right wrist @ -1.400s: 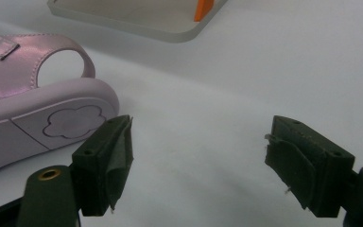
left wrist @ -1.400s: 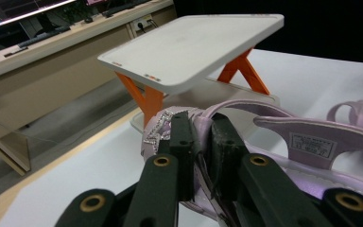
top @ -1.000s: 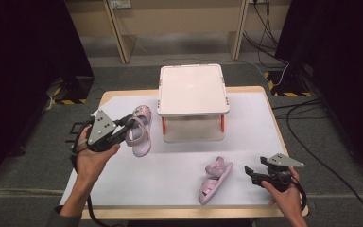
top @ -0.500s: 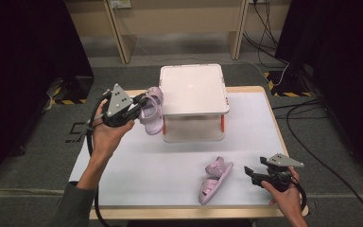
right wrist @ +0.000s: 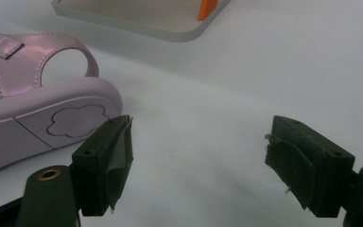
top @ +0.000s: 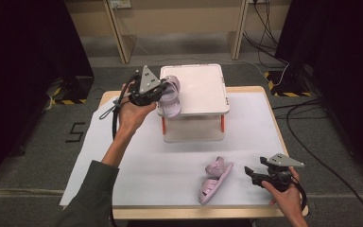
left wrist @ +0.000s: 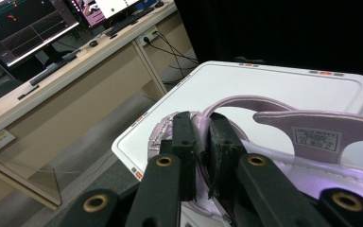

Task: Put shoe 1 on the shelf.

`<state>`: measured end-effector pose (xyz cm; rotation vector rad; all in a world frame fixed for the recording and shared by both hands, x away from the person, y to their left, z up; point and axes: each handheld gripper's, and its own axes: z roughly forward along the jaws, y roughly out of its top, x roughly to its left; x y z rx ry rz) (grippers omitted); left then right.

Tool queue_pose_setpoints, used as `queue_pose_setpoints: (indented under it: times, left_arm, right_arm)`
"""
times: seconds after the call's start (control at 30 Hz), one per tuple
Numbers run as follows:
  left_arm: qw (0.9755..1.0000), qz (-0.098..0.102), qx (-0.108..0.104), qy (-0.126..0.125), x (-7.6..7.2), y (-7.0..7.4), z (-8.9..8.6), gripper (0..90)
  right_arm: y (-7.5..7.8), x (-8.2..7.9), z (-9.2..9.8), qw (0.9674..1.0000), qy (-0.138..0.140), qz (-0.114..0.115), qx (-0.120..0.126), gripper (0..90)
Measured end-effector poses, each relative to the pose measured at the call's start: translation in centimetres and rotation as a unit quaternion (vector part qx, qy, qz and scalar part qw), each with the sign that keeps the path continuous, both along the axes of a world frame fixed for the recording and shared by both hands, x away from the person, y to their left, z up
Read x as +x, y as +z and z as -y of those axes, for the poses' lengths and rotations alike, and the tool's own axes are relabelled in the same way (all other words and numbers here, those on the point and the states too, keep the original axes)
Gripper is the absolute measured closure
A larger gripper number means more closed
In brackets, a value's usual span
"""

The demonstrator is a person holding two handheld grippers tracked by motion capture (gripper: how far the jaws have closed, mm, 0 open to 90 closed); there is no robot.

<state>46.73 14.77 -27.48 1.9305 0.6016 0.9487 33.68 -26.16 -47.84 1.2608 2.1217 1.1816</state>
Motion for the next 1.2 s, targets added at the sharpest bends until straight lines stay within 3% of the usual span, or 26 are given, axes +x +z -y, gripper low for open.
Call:
queue_pose_setpoints:
  times: [0.23, 0.63, 0.8, 0.97, 1.03, 1.2]
  left_arm:
    - [0.9997, -0.002, 0.022, 0.004, 2.4, -0.3, 1.3, 82.9]
    - [0.9987, -0.002, 0.05, 0.015, 5.7, -1.6, 1.8, 82.8]
    - [0.998, 0.005, 0.061, 0.014, 6.3, -2.3, 2.0, 82.5]
    - [0.9968, 0.01, 0.077, -0.019, 6.2, -3.2, 2.2, 79.9]
    - [0.9967, 0.016, 0.077, -0.02, 6.1, -3.4, 2.1, 78.5]
    - [0.9979, 0.013, 0.063, -0.002, 6.1, -3.1, 1.6, 61.6]
  right_arm:
    - [0.0, 0.0, 0.0, 1.0, 0.003, 0.0, -0.001, 23.6]
    - [-0.1, 0.0, -0.1, 1.0, 0.006, 0.0, -0.001, 23.6]
    - [-0.1, 0.1, -0.1, 1.0, 0.008, -0.001, -0.003, 23.6]
    - [-0.1, 0.1, -0.1, 1.0, 0.008, 0.0, -0.003, 23.6]
    - [-0.1, 0.0, -0.1, 1.0, 0.007, -0.001, -0.001, 23.6]
    - [-0.1, 0.0, -0.1, 1.0, 0.007, -0.002, -0.002, 23.6]
